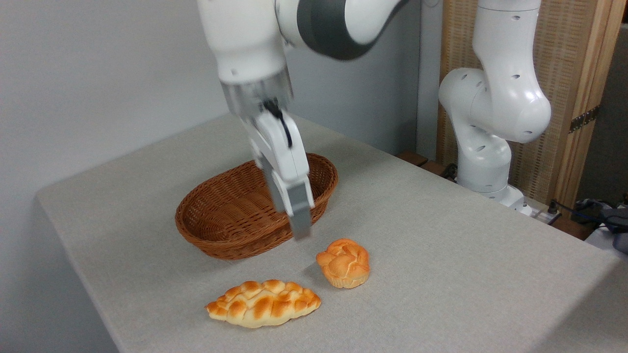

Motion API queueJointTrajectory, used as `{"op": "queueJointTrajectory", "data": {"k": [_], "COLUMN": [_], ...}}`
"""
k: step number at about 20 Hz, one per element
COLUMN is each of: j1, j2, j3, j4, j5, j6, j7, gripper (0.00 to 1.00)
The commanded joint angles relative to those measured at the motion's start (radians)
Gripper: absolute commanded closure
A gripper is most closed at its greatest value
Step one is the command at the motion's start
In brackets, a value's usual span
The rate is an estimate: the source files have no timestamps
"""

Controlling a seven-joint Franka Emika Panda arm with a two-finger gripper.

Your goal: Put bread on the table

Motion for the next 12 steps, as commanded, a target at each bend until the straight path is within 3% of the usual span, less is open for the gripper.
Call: {"op": "queueJointTrajectory", "data": {"k": [1, 3, 7, 12], "j1": [0.061, 0.139, 0.146, 0.158], "j2": [0.024, 0.051, 0.096, 0.127], "j3": [-0.052, -0.145, -0.182, -0.184], "j4": [0.149, 0.218, 0.309, 0.375], "j5": [-0.104, -0.111, -0.102, -0.102], "j6": [-0.072, -0.102, -0.123, -0.171], "j7": [-0.154, -0.213, -0.366, -0.365], "gripper": [0.0, 0.0, 0.0, 0.0]}}
